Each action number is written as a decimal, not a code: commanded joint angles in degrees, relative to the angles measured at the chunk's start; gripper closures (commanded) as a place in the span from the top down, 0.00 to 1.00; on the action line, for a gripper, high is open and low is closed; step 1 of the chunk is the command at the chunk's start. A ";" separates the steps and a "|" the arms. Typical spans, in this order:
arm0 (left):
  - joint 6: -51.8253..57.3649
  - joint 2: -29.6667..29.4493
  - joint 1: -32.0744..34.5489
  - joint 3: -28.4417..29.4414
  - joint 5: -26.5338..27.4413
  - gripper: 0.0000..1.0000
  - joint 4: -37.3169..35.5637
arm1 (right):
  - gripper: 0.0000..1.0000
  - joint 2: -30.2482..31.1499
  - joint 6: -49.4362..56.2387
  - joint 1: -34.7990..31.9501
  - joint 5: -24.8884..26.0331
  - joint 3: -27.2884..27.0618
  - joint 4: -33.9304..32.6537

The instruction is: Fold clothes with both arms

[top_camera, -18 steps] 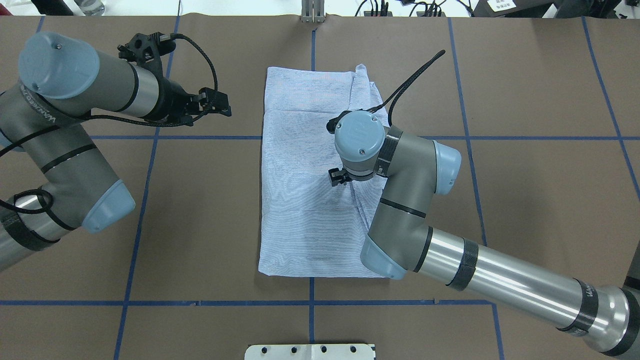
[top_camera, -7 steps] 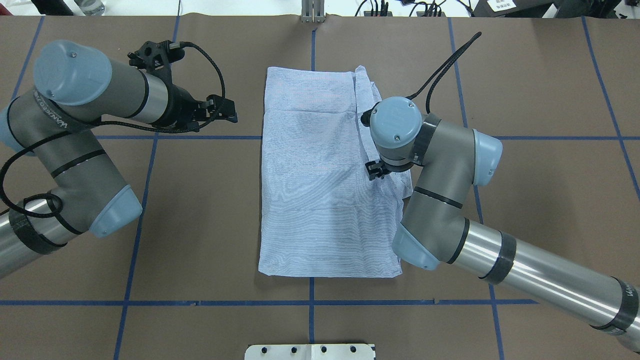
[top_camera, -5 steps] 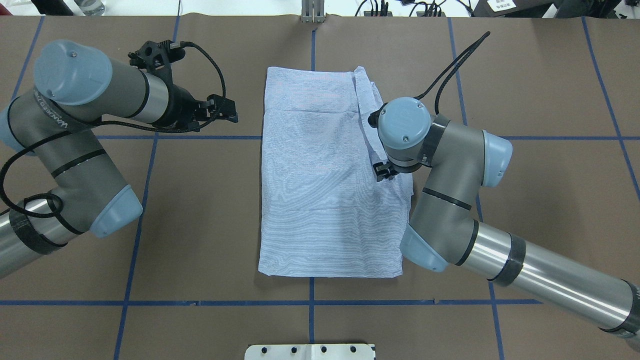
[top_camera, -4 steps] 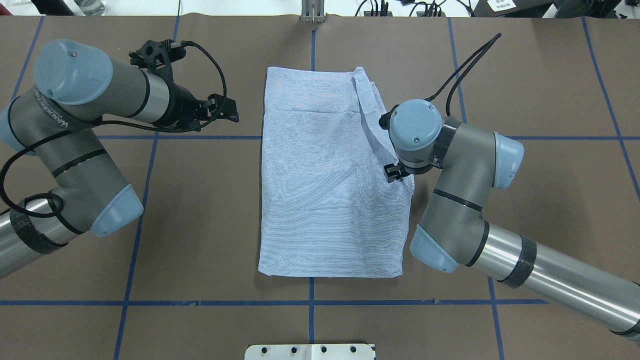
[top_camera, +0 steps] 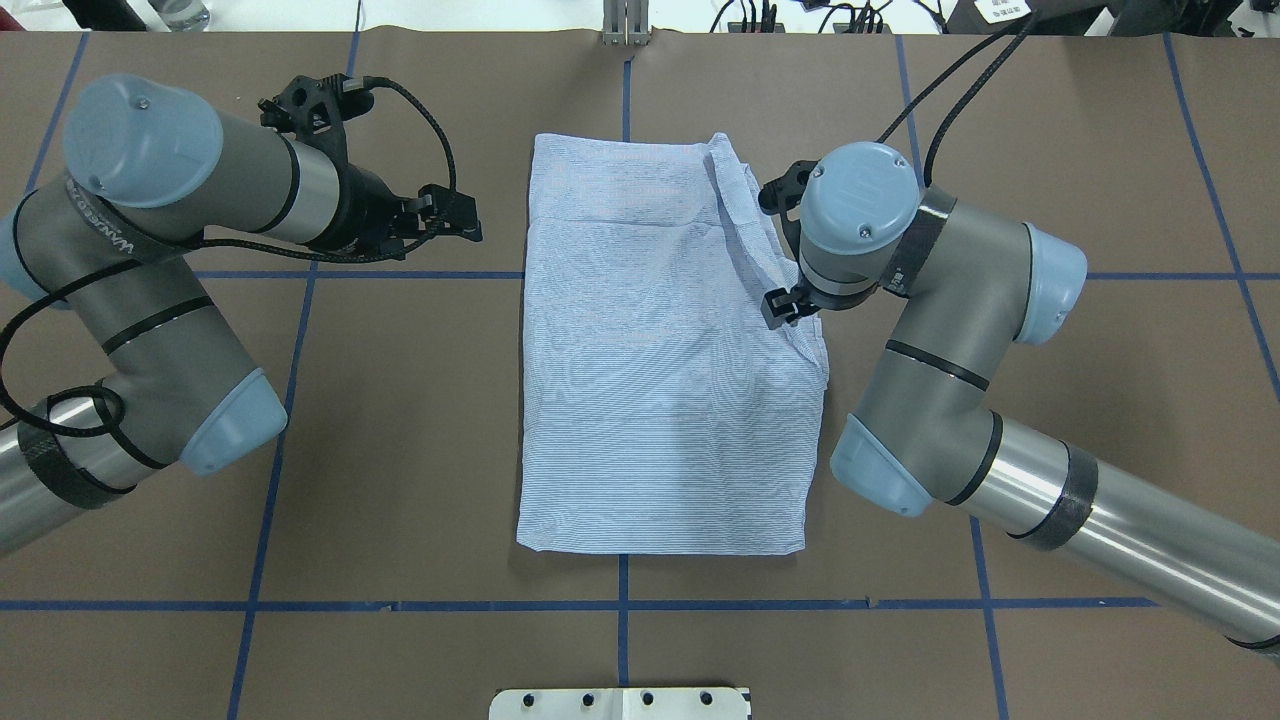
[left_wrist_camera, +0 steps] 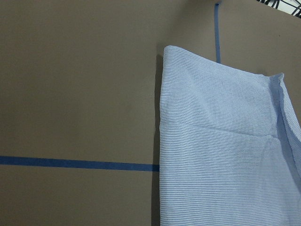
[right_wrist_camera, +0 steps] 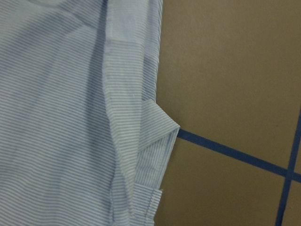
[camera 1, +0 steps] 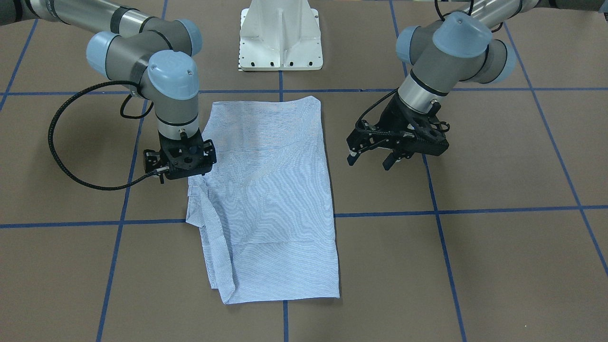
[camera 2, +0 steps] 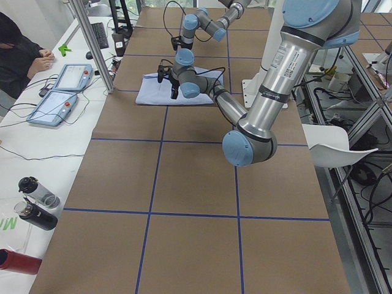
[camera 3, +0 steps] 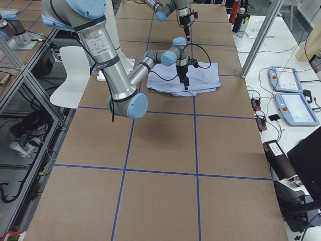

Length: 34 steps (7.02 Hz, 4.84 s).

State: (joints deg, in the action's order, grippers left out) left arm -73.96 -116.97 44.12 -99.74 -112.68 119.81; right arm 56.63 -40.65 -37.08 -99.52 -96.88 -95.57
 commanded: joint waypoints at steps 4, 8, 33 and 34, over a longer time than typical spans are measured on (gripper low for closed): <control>0.13 -0.62 0.00 -0.19 0.09 1.00 -0.10 | 1.00 -5.03 1.00 -0.09 0.20 14.43 13.57; 0.13 -1.32 0.00 -0.19 0.09 1.00 -0.10 | 1.00 -4.69 4.95 -2.72 0.20 17.42 13.57; -27.47 4.92 -28.92 -4.24 9.75 0.86 -1.33 | 1.00 20.01 -30.37 1.93 -19.49 -17.37 22.09; -27.47 4.91 -28.83 -4.15 10.45 0.81 -1.33 | 1.00 19.93 -30.37 1.93 -19.49 -17.38 22.09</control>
State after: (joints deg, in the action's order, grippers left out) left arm -101.42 -111.87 15.24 -104.37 -102.90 118.51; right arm 76.62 -70.97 -35.19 -119.01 -114.19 -73.48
